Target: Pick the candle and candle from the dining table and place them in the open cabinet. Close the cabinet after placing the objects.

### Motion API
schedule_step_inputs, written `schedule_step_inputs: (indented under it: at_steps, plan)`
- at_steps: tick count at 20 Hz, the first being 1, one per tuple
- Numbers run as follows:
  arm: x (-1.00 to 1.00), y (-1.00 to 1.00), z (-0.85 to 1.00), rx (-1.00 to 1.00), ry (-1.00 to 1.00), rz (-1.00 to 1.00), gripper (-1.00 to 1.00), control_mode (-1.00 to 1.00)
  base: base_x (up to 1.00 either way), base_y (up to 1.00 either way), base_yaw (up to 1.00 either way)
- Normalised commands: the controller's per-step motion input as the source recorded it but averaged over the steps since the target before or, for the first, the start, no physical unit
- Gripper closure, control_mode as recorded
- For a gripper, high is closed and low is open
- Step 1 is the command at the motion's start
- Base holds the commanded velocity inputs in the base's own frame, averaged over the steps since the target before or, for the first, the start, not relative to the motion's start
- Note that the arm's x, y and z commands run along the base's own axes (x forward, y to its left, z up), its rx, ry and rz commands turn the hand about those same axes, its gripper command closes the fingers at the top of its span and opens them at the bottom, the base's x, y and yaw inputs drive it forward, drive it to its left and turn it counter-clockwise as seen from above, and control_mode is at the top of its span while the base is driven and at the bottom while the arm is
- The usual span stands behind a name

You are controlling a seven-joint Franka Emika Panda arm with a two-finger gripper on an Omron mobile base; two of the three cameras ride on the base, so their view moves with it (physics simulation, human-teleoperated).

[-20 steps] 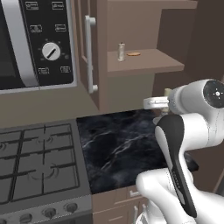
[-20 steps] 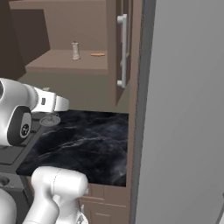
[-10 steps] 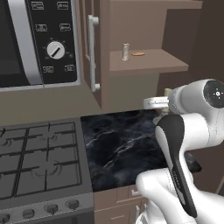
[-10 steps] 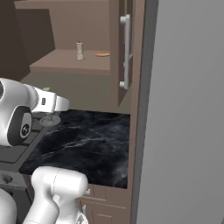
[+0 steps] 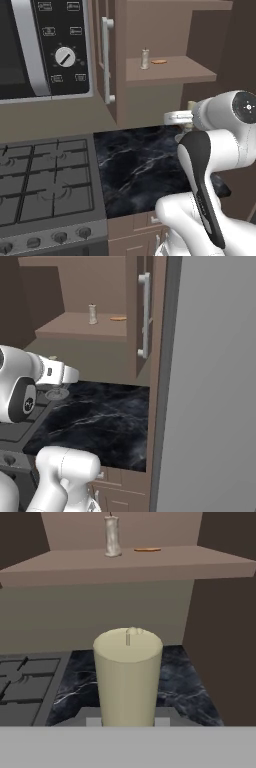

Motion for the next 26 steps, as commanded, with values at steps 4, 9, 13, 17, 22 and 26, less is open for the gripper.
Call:
schedule_step_inputs:
  at_steps: [4,9,13,17,22,26]
  plan:
    - [0.0,0.0,0.0,0.0,0.0,0.0,1.0,1.0,0.0,0.0,0.0]
    - [0.14,0.03,0.0,0.0,0.0,0.0,1.0,-1.0,0.0,0.0,0.0]
    - [0.3,0.07,0.19,0.0,0.0,0.0,1.0,-1.0,0.0,0.0,0.0]
    - [0.36,0.0,0.25,0.0,-0.01,0.0,1.0,-1.0,0.0,0.0,0.0]
    - [0.4,0.0,0.12,0.0,-0.07,0.0,1.0,-1.0,0.0,0.0,0.0]
    - [0.2,0.0,0.25,0.0,-0.05,0.0,1.0,-1.0,0.0,0.0,0.0]
